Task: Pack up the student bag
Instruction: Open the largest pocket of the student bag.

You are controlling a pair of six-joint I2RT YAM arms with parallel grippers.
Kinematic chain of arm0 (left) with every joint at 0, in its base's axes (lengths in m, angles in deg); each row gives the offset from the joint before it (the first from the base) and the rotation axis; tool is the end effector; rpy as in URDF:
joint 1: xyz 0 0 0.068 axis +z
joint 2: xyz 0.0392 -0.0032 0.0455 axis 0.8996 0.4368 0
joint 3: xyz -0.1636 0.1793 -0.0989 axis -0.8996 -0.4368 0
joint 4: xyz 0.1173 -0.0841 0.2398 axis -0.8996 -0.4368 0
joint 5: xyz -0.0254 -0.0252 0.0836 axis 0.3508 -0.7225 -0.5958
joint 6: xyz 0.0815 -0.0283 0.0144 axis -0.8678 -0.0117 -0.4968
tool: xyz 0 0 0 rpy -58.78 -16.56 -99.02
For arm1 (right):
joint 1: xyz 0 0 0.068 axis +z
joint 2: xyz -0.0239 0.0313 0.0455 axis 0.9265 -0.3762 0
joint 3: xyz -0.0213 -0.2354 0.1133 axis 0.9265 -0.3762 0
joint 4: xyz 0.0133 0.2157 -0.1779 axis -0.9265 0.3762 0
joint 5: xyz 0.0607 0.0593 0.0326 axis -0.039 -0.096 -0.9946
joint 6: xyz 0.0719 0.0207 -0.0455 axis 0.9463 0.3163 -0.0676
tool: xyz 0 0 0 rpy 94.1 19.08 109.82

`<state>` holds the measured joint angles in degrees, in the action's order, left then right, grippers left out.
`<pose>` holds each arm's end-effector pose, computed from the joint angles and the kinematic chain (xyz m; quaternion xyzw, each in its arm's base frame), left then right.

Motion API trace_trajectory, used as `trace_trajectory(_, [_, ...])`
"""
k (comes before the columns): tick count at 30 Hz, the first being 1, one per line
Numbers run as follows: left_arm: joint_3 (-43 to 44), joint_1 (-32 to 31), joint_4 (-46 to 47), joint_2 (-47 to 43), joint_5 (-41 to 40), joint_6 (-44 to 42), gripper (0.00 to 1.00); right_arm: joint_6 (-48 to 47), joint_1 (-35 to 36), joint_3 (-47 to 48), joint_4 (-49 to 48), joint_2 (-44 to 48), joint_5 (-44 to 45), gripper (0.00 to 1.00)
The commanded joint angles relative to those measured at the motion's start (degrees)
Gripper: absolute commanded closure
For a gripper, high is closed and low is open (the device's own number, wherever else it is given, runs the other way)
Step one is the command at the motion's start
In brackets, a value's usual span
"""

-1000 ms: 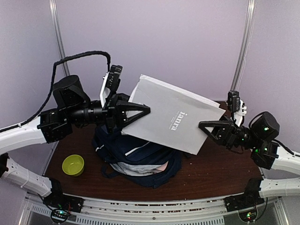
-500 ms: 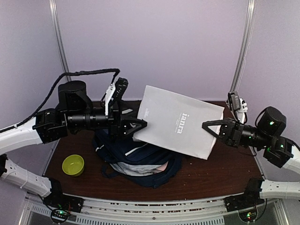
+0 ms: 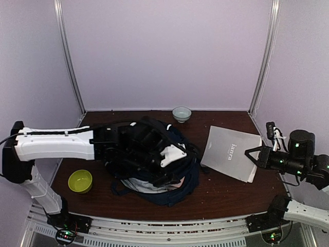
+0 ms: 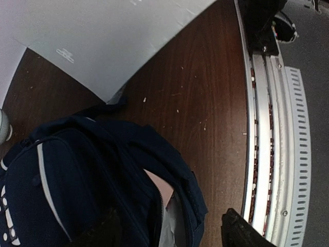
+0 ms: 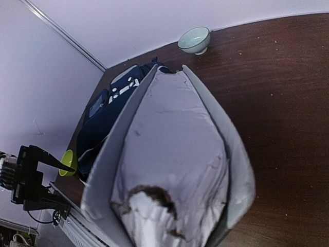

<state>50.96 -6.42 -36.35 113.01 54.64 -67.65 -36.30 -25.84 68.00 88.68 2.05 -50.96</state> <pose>0.1292 -0.3770 0.2597 0.5739 0.7236 -0.2262 0.3098 0.1209 0.1122 0.2875 -0.0298 0.8408 0.3609 0.4024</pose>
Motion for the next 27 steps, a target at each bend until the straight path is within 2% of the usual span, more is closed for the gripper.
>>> trace_trajectory(1, [6.21, -0.71, -6.53, 8.04, -4.62, -6.08, 0.3, 0.38, -0.25, -0.01, 4.46, 2.68, 4.59, 0.83])
trace_trajectory(8, [13.0, -0.68, -11.23, 17.13, -11.74, -4.86, 0.3, -0.24, -0.23, -0.81, 3.99, 2.85, 1.2, 0.81])
trace_trajectory(10, [12.81, -0.67, -11.34, 17.53, -13.88, -4.15, 0.33, -0.33, -0.23, -0.82, 3.27, 2.41, -0.2, 0.81])
trace_trajectory(12, [11.95, -0.63, -11.37, 17.58, -16.51, -3.68, 0.42, -0.33, -0.21, -0.93, 2.97, 2.32, -1.25, 0.81])
trace_trajectory(16, [9.5, 0.07, -11.53, 18.01, -18.68, -3.42, 0.46, -0.24, -0.23, -0.81, 2.83, 2.47, -1.84, 0.81])
trace_trajectory(18, [9.24, 0.81, -12.27, 17.83, -18.25, -2.92, 0.63, -0.13, -0.23, -0.47, 2.95, 2.37, -1.66, 0.81])
trace_trajectory(21, [9.45, 1.55, -12.58, 16.46, -16.57, -2.93, 1.0, 0.19, -0.23, -0.13, 2.67, 1.54, -2.32, 0.81])
trace_trajectory(24, [10.34, 2.19, -12.33, 13.61, -17.2, -1.19, 1.0, 1.53, -0.23, 0.23, 1.34, 0.63, -4.64, 0.81])
trace_trajectory(27, [9.99, 4.49, -8.38, 6.6, -19.53, 1.65, 1.0, 3.86, -0.23, 0.38, -0.67, -0.05, -6.75, 0.81])
